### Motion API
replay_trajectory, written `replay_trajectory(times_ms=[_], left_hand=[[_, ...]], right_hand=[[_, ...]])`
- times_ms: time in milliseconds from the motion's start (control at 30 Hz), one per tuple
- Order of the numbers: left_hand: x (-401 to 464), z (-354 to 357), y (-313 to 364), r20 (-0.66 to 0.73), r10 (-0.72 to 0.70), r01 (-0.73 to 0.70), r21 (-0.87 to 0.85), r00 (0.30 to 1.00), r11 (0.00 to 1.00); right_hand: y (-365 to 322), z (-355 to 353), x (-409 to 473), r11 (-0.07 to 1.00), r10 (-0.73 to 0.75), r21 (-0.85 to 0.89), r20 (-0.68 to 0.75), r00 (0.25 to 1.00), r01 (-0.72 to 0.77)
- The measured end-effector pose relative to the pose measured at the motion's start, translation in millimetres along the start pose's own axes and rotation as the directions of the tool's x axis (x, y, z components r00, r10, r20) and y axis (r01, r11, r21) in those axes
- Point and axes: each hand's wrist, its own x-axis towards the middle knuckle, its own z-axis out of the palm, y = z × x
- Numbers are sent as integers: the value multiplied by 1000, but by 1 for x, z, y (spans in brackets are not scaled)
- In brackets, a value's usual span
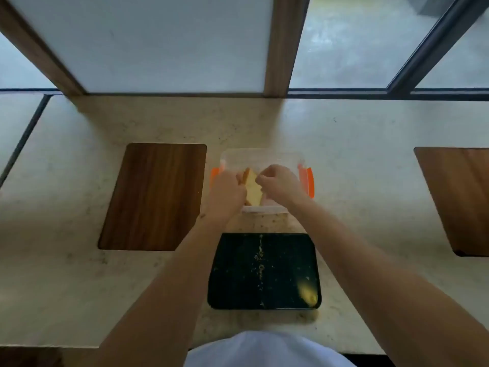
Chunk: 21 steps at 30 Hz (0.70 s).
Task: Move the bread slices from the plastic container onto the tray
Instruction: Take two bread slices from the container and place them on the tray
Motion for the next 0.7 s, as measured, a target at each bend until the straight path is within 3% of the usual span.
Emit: replay_trajectory(times_ms=[100, 300, 533, 700], left_hand=[[12, 8, 3, -59, -78, 79, 14, 995, 997], [20, 20, 2, -95, -82, 91, 87, 992, 992], [30, 23, -3, -56, -59, 67, 153, 997, 986], [43, 35, -7, 74, -113, 80, 353, 991, 932]], right_hand=[[0, 11, 32, 991, 129, -39, 41, 991, -128], [12, 37, 66, 957, 291, -43, 94, 952, -288], [26, 36, 71, 948, 317, -88, 153, 936, -306], [35, 29, 66, 955, 285, -123, 128, 950, -270]])
